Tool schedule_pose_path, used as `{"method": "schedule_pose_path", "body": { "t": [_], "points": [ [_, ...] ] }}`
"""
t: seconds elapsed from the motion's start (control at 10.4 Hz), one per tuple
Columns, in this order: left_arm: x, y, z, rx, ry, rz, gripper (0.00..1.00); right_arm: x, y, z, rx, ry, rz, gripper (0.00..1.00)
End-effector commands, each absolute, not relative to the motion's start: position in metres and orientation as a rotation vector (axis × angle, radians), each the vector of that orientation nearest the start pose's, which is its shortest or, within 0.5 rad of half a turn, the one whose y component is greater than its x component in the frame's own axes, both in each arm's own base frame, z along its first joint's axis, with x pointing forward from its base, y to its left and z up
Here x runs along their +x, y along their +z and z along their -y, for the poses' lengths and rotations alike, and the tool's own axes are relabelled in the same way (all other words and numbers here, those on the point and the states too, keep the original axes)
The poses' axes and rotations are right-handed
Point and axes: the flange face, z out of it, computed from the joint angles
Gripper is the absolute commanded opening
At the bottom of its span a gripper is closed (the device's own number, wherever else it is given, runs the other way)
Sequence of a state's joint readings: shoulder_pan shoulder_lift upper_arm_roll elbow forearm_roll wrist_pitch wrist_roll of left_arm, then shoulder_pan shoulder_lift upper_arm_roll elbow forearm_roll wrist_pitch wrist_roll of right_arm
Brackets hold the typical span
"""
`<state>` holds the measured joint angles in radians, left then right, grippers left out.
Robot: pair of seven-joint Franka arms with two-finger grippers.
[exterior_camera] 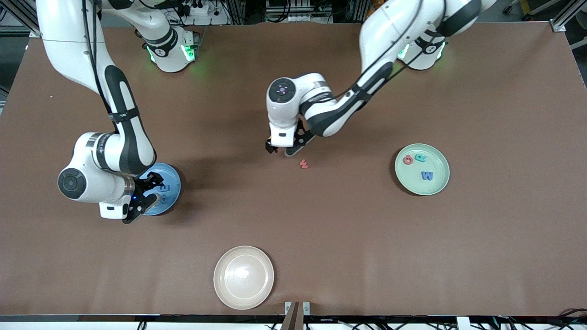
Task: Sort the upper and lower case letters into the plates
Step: 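Carry the blue m to the blue plate while the left gripper moves to the H, then grasp the yellow H with the left gripper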
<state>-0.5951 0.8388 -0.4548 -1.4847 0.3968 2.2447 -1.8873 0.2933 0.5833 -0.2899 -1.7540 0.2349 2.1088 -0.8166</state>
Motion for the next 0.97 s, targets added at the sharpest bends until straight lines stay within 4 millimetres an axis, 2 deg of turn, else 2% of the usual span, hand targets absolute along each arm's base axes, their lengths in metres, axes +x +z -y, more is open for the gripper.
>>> {"method": "schedule_pose_path", "body": {
  "t": [0.0, 0.1, 0.48, 0.77, 0.87],
  "points": [
    [0.397, 0.179, 0.618, -2.963, 0.031, 1.057, 1.0, 0.639, 0.24, -0.023, -2.817, 0.243, 1.06, 1.0],
    [0.398, 0.18, 0.617, -2.953, 0.103, 1.091, 1.0, 0.639, 0.239, -0.022, -2.818, 0.243, 1.058, 1.0],
    [0.399, 0.171, 0.617, -2.941, 0.116, 1.105, 1.0, 0.64, 0.239, -0.022, -2.82, 0.24, 1.061, 1.0],
    [0.398, 0.166, 0.617, -2.909, 0.124, 1.18, 1.0, 0.64, 0.239, -0.023, -2.823, 0.242, 1.07, 1.0],
    [0.395, 0.165, 0.618, -2.906, 0.125, 1.184, 0.97, 0.641, 0.239, -0.024, -2.825, 0.245, 1.083, 1.0]
  ]
}}
